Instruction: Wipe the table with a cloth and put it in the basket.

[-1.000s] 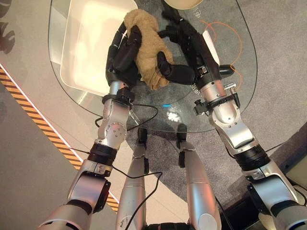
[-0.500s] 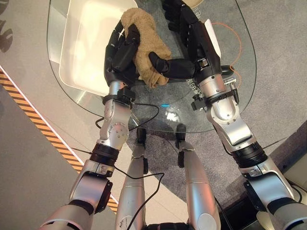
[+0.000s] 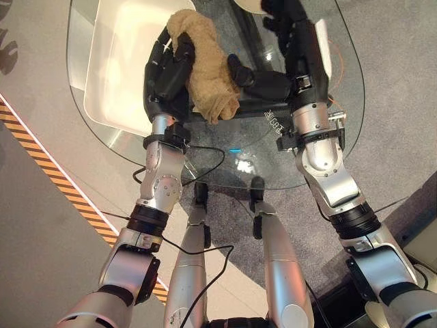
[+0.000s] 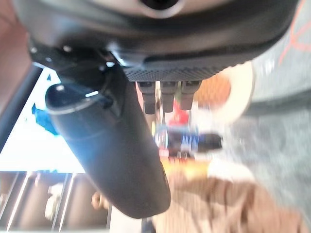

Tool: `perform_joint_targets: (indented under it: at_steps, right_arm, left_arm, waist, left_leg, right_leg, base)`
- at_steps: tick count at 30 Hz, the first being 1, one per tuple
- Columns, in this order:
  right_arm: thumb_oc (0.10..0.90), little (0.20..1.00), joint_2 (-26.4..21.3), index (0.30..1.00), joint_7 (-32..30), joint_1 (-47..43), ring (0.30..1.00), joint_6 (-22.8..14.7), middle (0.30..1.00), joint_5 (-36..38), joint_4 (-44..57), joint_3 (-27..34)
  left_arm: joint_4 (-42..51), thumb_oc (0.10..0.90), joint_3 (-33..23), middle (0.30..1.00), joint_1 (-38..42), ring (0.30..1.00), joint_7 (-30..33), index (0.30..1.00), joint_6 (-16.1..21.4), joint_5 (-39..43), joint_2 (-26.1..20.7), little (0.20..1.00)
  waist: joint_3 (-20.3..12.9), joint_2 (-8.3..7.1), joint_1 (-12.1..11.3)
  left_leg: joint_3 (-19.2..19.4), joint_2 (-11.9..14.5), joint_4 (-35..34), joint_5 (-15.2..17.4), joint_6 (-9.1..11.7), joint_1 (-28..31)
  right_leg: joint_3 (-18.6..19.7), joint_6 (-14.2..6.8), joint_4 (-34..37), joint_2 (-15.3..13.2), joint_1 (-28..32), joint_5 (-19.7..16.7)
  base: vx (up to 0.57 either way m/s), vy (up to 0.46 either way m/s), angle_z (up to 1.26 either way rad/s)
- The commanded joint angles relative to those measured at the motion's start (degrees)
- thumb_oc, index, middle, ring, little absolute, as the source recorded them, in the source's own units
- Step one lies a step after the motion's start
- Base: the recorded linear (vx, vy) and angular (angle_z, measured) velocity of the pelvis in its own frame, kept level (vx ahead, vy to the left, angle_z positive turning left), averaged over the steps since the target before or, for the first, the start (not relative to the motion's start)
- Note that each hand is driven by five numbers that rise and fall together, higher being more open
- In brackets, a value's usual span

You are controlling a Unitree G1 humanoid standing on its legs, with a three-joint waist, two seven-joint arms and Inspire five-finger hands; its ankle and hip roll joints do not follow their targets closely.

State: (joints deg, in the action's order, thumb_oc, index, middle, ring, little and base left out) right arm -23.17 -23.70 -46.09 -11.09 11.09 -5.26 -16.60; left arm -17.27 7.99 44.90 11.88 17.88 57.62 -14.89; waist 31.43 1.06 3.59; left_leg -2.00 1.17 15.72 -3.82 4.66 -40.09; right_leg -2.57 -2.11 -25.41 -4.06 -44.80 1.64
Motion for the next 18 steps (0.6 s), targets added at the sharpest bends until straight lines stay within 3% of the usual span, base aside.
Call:
perform_joint_targets:
  at_steps: [1, 18]
  right_arm:
    - [0.800, 0.900, 0.4, 0.900, -7.5, -2.6, 0.900, -7.6, 0.900, -6.0, 6.3, 5.2]
    - [0.800, 0.900, -3.2, 0.900, -21.6, -1.7, 0.900, -5.7, 0.900, -1.6, -7.7, 8.0]
  left_arm:
    - [7.0, 0.100, -3.2, 0.300, 7.3, 0.300, -1.7, 0.300, 8.3, -5.1, -2.5, 0.200]
    - [3.0, 0.100, -4.8, 0.300, 9.0, 0.300, 0.5, 0.300, 13.5, -7.6, -4.8, 0.200]
  waist:
    - [-1.6, -0.67, 0.1]
    - [-1.6, 0.08, 0.1]
  left_leg:
    - [4.7, -3.7, 2.7, 4.6, -2.2, 1.3]
    - [4.7, -3.5, 2.4, 4.7, -2.0, 1.1]
  right_leg:
    - [-1.4, -0.5, 2.7, 4.2, 4.3, 2.3]
    - [-1.3, -0.3, 2.6, 4.1, 4.0, 2.6]
  base:
    - [0.00, 0.000, 0.00]
    - [0.00, 0.000, 0.00]
